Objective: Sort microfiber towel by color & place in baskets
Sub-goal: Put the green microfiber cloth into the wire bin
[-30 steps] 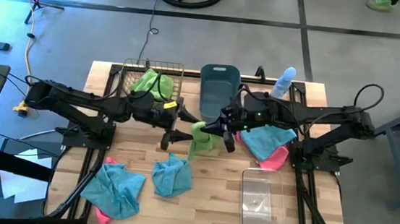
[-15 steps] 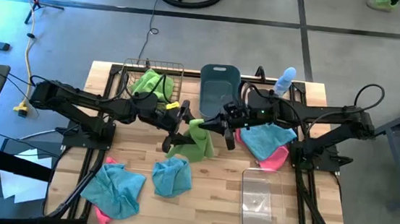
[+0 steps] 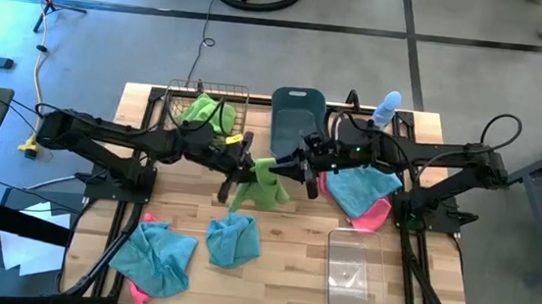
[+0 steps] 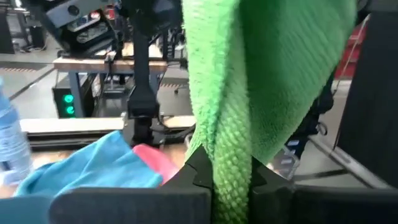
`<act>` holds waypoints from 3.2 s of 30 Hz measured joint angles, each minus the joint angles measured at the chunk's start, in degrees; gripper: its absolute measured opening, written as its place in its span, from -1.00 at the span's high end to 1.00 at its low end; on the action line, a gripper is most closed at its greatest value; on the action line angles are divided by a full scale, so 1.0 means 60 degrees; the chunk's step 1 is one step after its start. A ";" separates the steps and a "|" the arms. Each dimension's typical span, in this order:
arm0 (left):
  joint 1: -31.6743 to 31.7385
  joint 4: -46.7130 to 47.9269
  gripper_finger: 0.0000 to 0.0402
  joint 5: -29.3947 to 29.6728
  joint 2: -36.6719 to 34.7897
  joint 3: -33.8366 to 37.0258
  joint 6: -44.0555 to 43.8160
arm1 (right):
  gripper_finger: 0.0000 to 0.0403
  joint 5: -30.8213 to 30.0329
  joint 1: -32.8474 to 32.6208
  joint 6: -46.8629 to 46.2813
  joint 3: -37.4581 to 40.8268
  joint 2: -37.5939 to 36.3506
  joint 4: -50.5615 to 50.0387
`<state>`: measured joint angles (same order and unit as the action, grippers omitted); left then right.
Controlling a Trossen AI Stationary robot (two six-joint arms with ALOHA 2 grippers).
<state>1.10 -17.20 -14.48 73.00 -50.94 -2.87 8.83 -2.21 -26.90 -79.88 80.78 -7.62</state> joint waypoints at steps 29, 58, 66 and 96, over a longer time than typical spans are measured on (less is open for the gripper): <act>0.3428 0.4109 1.00 0.7755 -0.6095 0.1355 0.1827 | -0.32 -0.1854 0.1806 0.1105 -0.0004 -0.1159 -0.1681; 0.7647 0.5894 1.00 0.6071 -0.2394 0.1063 -0.2476 | -0.32 -0.1976 0.2189 0.1072 -0.0004 -0.1163 -0.2068; 0.7490 0.6490 1.00 0.4564 -0.1794 0.1424 -0.3782 | -0.32 -0.1976 0.2189 0.1049 -0.0004 -0.1163 -0.2350; 0.8521 1.0929 0.61 0.2142 0.2896 -0.1380 -0.2460 | -0.32 -0.2617 0.2189 0.0385 0.0000 -0.1141 -0.3570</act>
<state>52.23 48.37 -1.62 90.37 -59.22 -17.63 -6.87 10.92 -24.59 -79.88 73.93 -29.04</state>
